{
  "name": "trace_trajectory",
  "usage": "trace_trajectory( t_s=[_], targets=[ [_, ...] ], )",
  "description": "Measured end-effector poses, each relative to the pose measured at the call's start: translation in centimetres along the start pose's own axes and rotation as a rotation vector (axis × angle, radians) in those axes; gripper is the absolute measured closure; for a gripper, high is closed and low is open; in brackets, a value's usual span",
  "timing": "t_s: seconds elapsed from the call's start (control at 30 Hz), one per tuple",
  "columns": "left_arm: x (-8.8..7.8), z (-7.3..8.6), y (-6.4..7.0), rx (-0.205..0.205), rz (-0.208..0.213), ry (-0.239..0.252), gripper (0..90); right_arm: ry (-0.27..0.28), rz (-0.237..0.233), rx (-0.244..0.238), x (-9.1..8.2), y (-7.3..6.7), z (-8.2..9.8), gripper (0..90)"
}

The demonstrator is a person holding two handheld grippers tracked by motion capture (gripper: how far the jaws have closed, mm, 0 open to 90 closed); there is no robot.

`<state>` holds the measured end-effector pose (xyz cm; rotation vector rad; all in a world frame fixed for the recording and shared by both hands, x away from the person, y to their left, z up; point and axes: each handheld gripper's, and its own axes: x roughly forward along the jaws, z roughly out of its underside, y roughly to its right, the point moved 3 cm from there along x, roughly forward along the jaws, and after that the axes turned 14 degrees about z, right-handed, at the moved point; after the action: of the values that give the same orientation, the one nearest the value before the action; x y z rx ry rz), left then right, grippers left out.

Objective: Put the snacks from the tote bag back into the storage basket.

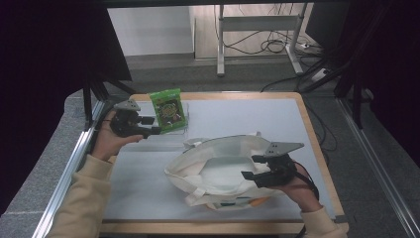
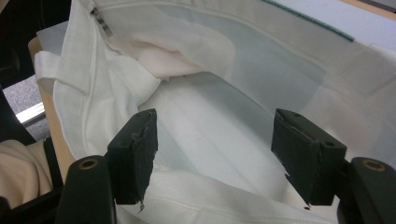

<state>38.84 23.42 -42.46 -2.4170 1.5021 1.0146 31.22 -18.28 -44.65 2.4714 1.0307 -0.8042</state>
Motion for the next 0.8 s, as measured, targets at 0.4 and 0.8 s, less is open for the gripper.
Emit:
trace_trajectory(
  t_s=[0.4,0.8],
  targets=[
    [1.2,2.8,3.7,-0.003,0.019,-0.014,40.7,0.018,0.027,0.026,-0.7,0.8,0.2,31.4],
    [1.7,3.9,4.5,-0.015,0.032,-0.005,39.9,0.027,0.041,0.035,-1.0,1.2,0.1,31.3]
  ],
)
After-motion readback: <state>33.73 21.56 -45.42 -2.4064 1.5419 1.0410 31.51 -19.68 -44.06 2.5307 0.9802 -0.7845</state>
